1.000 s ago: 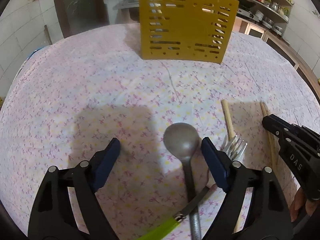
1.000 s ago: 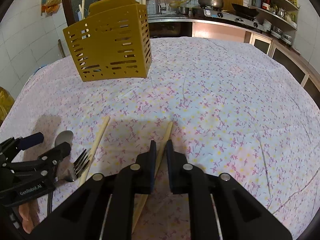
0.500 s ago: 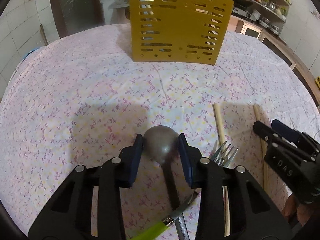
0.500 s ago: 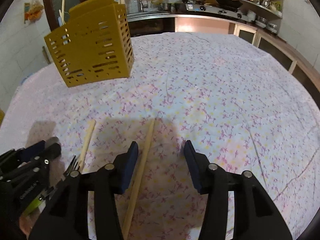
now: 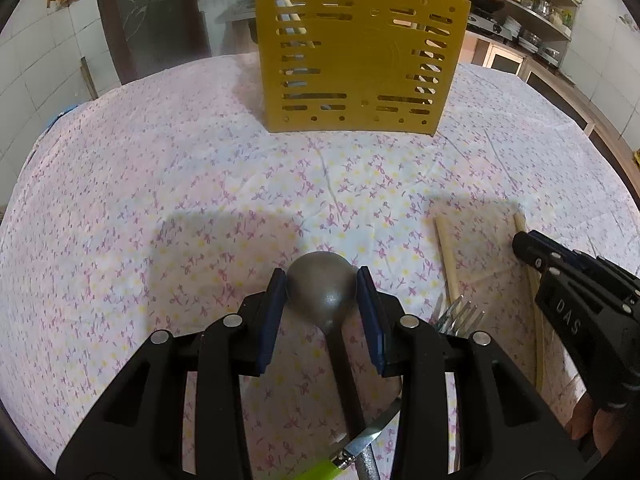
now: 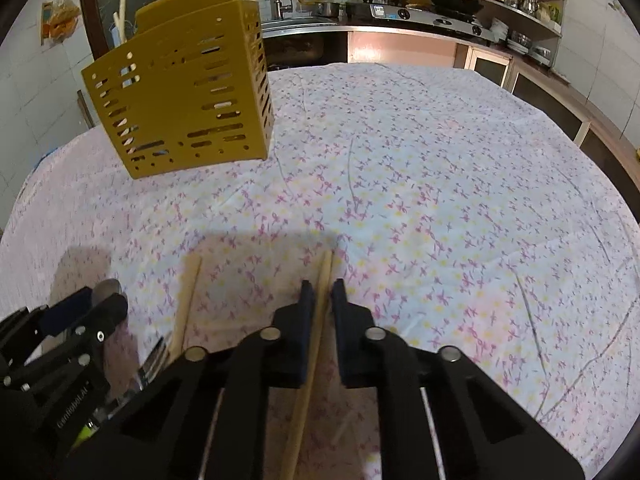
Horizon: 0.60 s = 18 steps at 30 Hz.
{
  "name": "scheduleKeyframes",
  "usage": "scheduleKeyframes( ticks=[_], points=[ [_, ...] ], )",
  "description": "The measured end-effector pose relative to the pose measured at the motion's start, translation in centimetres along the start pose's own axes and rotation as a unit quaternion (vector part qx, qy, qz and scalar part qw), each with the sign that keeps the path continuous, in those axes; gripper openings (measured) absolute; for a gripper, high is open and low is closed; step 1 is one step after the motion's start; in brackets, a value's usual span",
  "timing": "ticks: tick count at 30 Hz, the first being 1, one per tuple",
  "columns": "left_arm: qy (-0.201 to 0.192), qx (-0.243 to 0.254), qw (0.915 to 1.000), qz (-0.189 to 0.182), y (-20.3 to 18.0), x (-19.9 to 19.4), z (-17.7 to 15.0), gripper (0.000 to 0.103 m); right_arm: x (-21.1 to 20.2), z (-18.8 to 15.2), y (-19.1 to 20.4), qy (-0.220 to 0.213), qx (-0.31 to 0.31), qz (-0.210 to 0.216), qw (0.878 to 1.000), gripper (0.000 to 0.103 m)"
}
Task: Organize utensils
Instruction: 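Lift the spoon and chopstick over the yellow holder and open both tools to drop them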
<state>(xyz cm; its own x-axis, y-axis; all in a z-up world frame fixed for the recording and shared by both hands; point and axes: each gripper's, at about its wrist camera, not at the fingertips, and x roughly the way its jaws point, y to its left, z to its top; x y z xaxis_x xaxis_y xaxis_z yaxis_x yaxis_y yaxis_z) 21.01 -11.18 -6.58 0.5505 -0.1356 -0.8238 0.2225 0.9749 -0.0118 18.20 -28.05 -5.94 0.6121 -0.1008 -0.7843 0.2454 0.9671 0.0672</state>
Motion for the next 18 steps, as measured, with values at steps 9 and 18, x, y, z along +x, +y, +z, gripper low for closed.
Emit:
scheduleKeyframes(
  ticks=[9, 18],
  points=[
    [-0.013, -0.014, 0.9998, -0.002, 0.3, -0.4, 0.1, 0.035, -0.7, -0.1, 0.1, -0.022, 0.004, 0.012, 1.000, 0.006],
    [-0.085, -0.024, 0.9961, 0.001, 1.1, -4.7, 0.9, 0.035, -4.1, 1.2, -0.2, -0.091, 0.008, 0.046, 0.995, 0.006]
  ],
)
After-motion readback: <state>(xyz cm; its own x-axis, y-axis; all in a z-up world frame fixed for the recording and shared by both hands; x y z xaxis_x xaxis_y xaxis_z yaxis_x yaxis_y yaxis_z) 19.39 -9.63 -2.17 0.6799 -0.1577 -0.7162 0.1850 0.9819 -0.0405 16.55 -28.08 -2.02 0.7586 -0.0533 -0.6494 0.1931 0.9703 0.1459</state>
